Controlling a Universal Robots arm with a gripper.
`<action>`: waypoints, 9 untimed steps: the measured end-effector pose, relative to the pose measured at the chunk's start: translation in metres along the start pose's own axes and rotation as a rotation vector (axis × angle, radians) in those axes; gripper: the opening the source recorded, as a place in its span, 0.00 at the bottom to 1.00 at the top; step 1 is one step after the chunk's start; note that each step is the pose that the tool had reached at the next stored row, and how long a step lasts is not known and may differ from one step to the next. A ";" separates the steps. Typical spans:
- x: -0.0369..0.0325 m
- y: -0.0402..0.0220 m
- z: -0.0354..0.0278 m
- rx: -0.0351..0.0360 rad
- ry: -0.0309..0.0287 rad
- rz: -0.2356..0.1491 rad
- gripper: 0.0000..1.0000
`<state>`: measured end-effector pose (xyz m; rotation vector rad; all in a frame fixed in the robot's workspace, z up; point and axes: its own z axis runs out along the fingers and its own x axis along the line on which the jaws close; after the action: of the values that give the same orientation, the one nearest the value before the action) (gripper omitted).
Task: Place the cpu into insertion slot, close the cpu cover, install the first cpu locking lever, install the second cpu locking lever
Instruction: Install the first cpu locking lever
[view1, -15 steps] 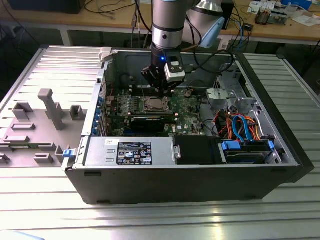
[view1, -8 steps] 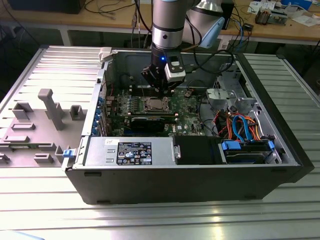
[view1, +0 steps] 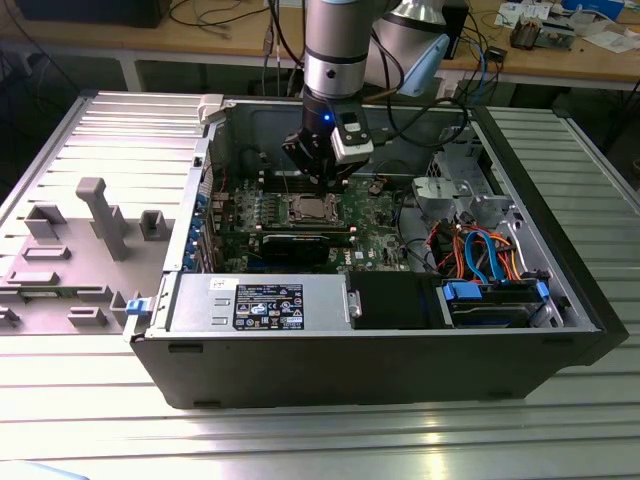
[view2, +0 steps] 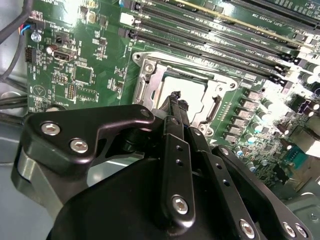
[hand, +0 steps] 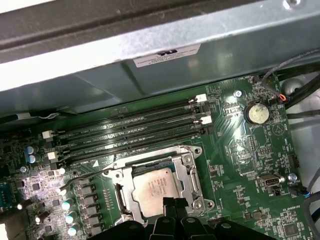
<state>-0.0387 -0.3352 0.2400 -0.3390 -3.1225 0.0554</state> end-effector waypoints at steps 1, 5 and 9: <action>0.0000 0.0000 0.0000 -0.0024 0.0002 -0.010 0.11; 0.0000 0.0000 0.0000 -0.0120 0.0012 -0.039 0.11; 0.0000 0.0000 0.0000 -0.0179 0.0018 -0.060 0.11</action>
<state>-0.0387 -0.3352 0.2399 -0.2448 -3.1308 0.0271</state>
